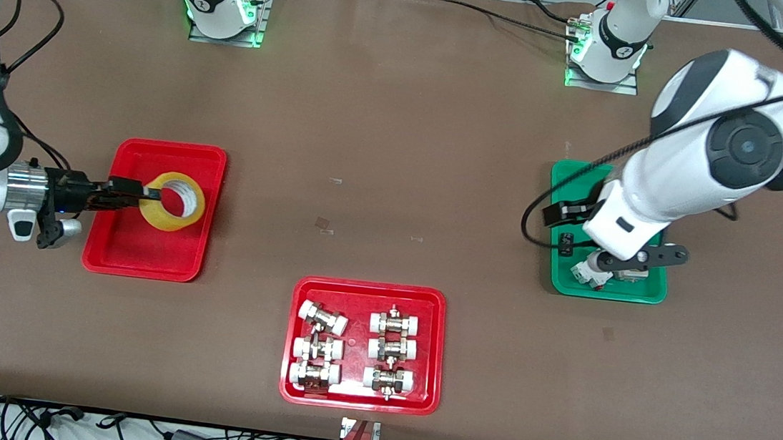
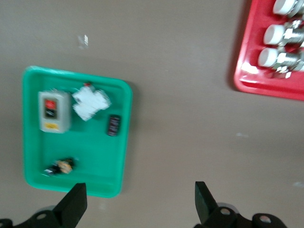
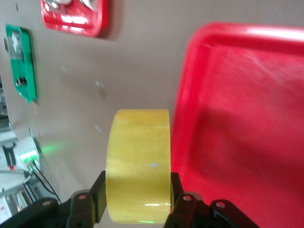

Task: Left arm passes tape to right arm into tray
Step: 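Carry the tape into the empty red tray while the left gripper withdraws, then lower the tape into the red tray and open the right gripper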

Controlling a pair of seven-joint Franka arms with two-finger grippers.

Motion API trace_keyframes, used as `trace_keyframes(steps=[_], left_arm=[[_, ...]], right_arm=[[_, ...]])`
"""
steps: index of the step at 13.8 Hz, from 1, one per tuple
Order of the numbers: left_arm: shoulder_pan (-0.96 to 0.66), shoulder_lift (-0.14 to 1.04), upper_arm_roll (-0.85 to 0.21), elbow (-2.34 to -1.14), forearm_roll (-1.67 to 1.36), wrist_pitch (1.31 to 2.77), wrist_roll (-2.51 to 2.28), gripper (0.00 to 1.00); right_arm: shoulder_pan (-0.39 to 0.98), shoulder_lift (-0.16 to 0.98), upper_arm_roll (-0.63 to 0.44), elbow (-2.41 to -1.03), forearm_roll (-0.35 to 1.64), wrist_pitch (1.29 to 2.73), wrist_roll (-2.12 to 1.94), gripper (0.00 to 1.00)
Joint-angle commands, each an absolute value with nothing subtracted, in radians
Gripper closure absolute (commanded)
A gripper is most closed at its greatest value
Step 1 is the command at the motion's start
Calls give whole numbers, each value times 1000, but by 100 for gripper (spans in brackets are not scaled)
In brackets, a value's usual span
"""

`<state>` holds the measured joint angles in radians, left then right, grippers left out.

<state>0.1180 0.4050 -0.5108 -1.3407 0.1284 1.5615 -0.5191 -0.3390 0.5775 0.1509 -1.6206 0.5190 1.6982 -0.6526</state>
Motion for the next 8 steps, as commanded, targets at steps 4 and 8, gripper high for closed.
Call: trace_keyframes(steps=[4, 8], left_arm=[[273, 362, -514, -1339, 160, 1419, -313, 0], [321, 266, -520, -1483, 158, 1492, -311, 0]], right_arm=[[-397, 675, 170, -1628, 447, 1733, -837, 88], [-354, 663, 172, -1664, 304, 1854, -842, 0]])
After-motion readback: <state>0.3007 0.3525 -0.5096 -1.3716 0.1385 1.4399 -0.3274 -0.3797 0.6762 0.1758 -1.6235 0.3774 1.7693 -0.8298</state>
